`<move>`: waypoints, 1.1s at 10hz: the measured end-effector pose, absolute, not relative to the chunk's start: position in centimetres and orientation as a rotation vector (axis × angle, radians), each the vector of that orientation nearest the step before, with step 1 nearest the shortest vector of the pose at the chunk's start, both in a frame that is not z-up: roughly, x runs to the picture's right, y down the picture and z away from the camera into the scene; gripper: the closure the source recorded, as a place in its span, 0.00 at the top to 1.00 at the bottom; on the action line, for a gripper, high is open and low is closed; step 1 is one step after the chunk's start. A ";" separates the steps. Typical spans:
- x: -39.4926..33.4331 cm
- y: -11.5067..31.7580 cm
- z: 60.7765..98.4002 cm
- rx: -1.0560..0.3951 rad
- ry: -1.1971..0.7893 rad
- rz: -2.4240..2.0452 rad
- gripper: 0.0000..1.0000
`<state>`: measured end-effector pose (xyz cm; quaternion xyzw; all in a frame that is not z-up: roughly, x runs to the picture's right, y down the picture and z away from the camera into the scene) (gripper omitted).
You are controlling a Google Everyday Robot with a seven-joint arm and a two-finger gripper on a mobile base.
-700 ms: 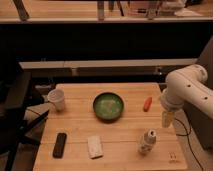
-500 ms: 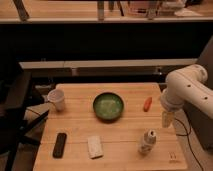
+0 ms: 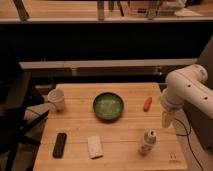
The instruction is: Knock the bottle over
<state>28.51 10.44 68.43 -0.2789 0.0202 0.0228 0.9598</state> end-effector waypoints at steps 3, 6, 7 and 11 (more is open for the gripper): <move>28.5 10.4 68.4 -0.565 0.041 0.046 0.80; 27.4 11.3 68.1 -0.579 0.044 0.028 0.80; 27.3 11.5 68.1 -0.581 0.044 0.024 0.80; 27.1 11.7 68.0 -0.594 0.043 0.012 0.80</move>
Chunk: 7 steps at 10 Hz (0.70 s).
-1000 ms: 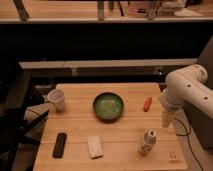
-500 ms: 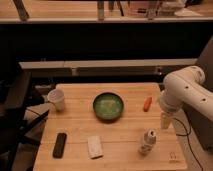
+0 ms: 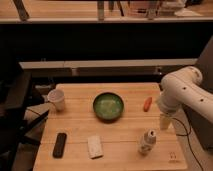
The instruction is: Knock the bottle over
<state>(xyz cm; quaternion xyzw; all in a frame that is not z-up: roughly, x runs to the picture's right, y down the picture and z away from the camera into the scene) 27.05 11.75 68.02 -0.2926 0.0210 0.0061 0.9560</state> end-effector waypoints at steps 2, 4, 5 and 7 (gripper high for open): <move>26.8 11.9 67.9 -0.601 0.040 0.007 0.80; 26.7 12.1 67.9 -0.607 0.039 0.003 0.80; 26.6 12.2 67.8 -0.612 0.038 -0.001 0.80; 26.4 12.3 67.8 -0.617 0.037 -0.006 0.80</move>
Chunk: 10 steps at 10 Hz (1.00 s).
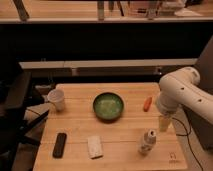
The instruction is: Knock the bottle over
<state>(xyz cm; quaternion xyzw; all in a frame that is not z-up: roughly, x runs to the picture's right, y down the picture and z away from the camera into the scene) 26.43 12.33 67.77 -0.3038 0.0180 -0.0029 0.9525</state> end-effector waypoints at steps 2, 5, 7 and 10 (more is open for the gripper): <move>26.3 12.5 67.7 -0.624 0.035 -0.008 0.80; 26.0 12.8 67.6 -0.633 0.033 -0.014 0.80; 25.8 12.9 67.6 -0.637 0.031 -0.017 0.80; 25.5 13.3 67.5 -0.648 0.027 -0.022 0.80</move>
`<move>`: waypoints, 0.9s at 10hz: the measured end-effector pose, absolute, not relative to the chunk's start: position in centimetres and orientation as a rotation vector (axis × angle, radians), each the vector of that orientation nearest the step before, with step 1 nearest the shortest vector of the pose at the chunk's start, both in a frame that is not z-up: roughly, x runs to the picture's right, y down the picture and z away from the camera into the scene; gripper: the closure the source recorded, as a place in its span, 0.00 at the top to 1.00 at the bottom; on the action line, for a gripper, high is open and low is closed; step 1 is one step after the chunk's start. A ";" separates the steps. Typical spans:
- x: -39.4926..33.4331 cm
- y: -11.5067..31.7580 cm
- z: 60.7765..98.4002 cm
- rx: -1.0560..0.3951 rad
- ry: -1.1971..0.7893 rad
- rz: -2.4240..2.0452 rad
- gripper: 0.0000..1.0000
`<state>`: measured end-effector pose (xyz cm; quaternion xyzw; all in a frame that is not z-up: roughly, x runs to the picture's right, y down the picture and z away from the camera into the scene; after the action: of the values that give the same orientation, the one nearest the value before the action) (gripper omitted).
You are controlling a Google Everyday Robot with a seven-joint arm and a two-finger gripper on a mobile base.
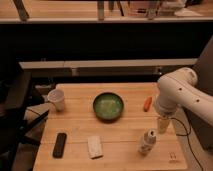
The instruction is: Knock the bottle over
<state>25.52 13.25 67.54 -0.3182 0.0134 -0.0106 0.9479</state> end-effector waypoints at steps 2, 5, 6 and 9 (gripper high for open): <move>25.3 13.4 67.5 -0.652 0.026 -0.024 0.80; 25.1 13.7 67.5 -0.660 0.024 -0.027 0.80; 25.1 13.8 67.5 -0.662 0.024 -0.027 0.80; 24.8 14.1 67.5 -0.673 0.018 -0.027 0.80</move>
<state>24.82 14.14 67.50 -0.3299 0.0089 -0.0131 0.9439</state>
